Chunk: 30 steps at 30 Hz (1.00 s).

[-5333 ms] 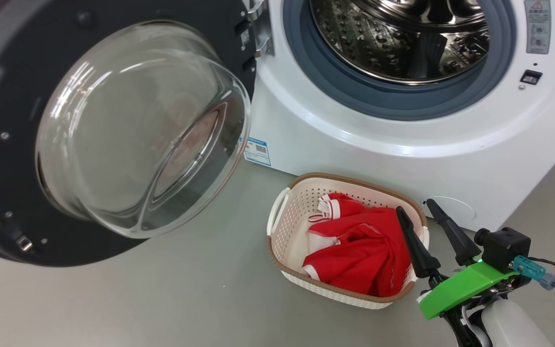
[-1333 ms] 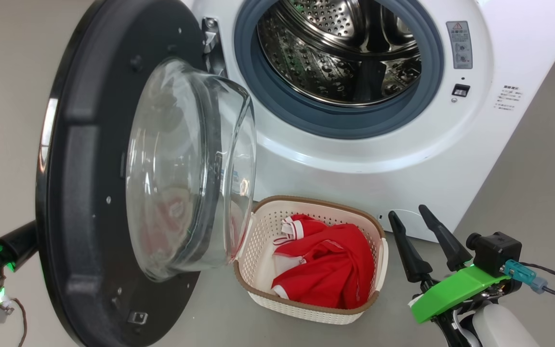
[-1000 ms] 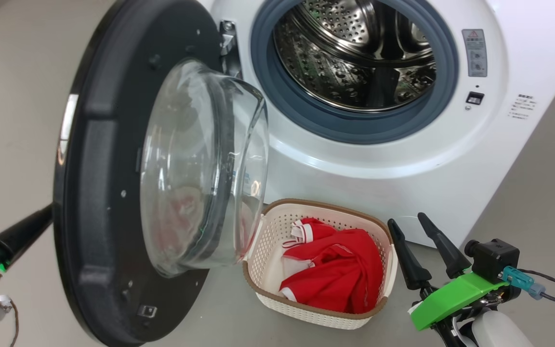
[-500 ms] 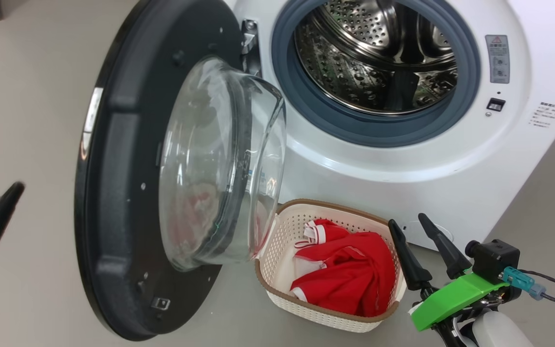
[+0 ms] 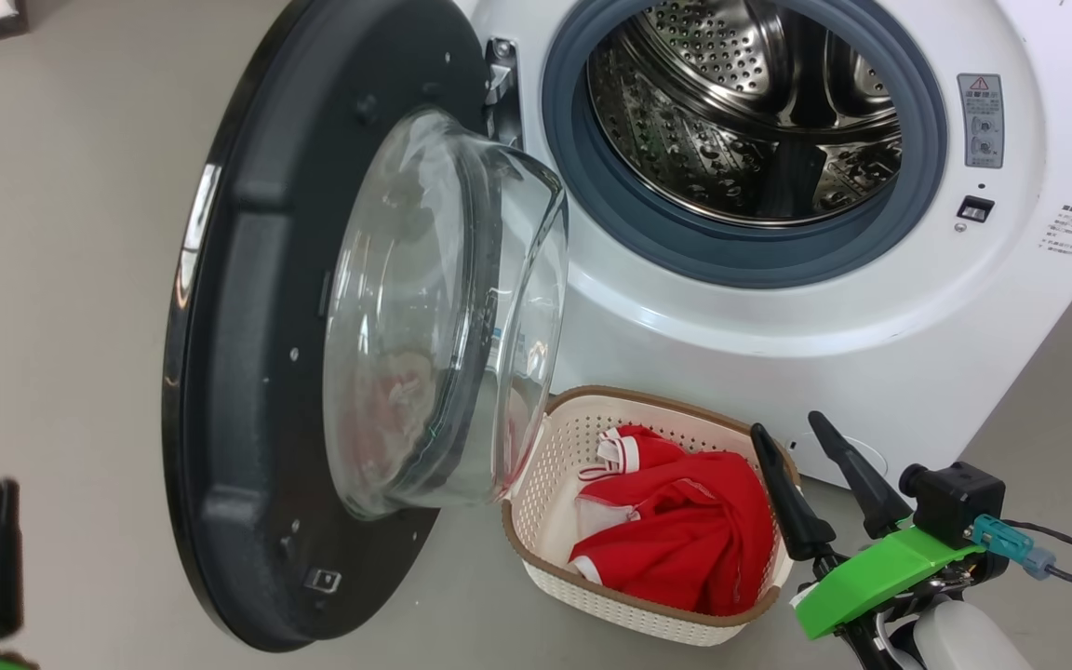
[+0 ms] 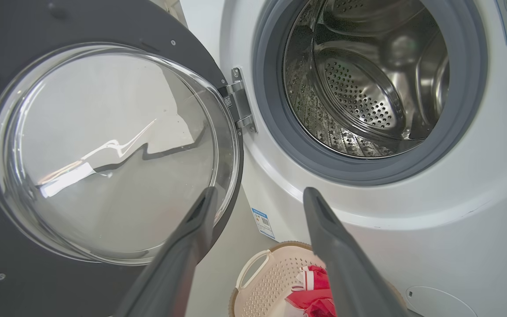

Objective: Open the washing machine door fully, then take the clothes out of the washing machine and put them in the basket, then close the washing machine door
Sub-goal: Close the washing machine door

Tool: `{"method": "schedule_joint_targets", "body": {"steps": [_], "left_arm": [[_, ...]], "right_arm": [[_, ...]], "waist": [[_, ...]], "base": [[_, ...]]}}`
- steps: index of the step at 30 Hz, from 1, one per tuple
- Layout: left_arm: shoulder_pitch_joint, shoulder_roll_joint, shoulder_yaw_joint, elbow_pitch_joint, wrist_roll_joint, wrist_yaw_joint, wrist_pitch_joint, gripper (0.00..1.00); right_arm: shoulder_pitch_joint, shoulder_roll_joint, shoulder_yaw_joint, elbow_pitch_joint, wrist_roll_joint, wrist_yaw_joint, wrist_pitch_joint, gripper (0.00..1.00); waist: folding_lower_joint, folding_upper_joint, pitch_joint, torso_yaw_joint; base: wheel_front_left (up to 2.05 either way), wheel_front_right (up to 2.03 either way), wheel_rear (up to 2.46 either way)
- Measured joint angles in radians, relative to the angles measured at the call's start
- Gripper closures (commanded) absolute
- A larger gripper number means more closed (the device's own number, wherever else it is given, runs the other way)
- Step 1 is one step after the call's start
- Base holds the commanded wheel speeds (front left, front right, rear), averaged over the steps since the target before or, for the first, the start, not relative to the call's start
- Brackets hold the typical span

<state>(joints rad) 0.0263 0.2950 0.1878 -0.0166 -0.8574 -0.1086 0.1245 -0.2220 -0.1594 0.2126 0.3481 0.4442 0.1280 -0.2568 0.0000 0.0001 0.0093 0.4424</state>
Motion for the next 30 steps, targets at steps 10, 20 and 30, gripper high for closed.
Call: {"method": "schedule_joint_targets", "body": {"steps": [10,20,30], "left_arm": [[0.077,-0.040,-0.042,-0.026,0.219,0.039,-0.198,0.00],[0.119,-0.080,-0.078,-0.021,0.352,0.106,-0.325,0.00],[0.132,-0.100,-0.110,0.024,0.390,0.113,-0.355,0.00]], "right_arm": [[0.000,-0.003,0.003,0.000,0.000,0.000,0.000,0.00],[0.002,0.004,0.017,-0.004,0.005,0.000,0.000,0.00],[0.022,0.003,0.034,-0.004,0.009,0.000,0.000,0.00]], "waist": [[0.0000,0.0000,-0.008,0.013],[0.0000,0.0000,-0.008,0.011],[0.0000,0.0000,-0.015,0.020]], "base": [[0.00,0.00,0.00],[0.00,0.00,0.00],[0.00,0.00,0.00]]}}
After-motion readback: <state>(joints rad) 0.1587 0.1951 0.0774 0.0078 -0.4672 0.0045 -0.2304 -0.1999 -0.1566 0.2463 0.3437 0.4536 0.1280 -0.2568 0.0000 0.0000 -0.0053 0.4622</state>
